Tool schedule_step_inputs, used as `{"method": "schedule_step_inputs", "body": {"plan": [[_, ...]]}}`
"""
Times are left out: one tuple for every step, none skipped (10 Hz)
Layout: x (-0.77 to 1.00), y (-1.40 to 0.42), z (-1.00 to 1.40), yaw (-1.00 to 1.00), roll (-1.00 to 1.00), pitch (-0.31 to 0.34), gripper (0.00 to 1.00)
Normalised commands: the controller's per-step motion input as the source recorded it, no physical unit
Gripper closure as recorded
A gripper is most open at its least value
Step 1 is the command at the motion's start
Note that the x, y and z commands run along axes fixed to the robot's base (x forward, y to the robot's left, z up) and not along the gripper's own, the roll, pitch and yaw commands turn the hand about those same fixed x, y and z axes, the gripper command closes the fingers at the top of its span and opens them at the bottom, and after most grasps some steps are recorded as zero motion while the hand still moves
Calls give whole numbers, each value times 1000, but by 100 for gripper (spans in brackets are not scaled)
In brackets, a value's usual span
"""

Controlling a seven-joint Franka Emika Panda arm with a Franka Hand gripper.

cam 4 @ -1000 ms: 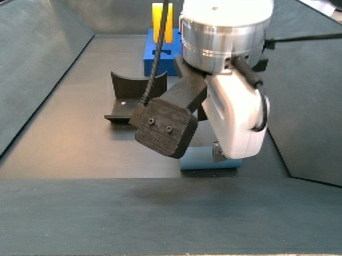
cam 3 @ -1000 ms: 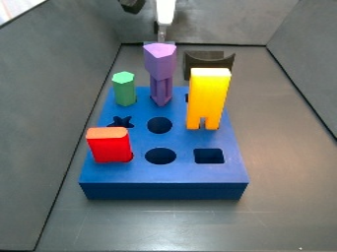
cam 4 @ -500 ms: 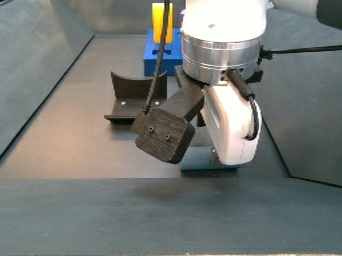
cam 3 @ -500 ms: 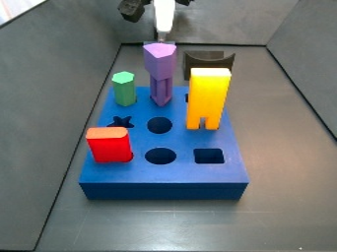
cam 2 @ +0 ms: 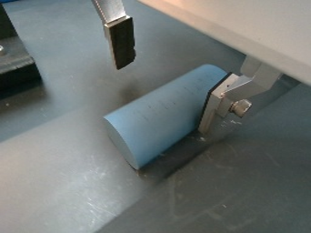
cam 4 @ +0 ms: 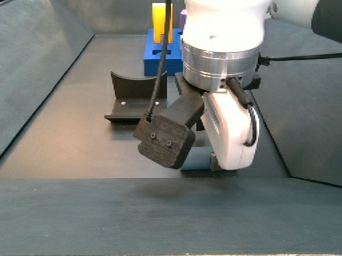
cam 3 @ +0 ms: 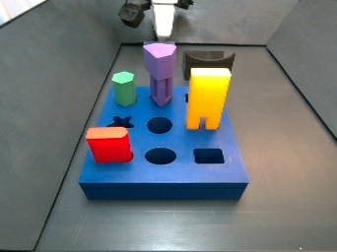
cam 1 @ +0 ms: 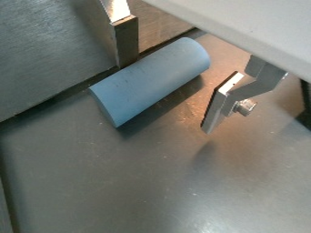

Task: Pick up the oval object. Move up. Place the oval object on the fixture. Regrasp the oval object. Move to above the board. Insert the oval object.
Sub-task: Pick up the oval object.

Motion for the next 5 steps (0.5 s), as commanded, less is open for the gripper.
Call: {"method": "schedule_step_inputs", "body": {"plan": [[-103,40,-437,0,-184,-237,0],[-86,51,-486,0,-216,-243,0],[-77,54,-449,0,-216,-241,0],[-66,6,-283,0,-111,-164,0],[-40,0,-109,0,-79,-100,0]]}}
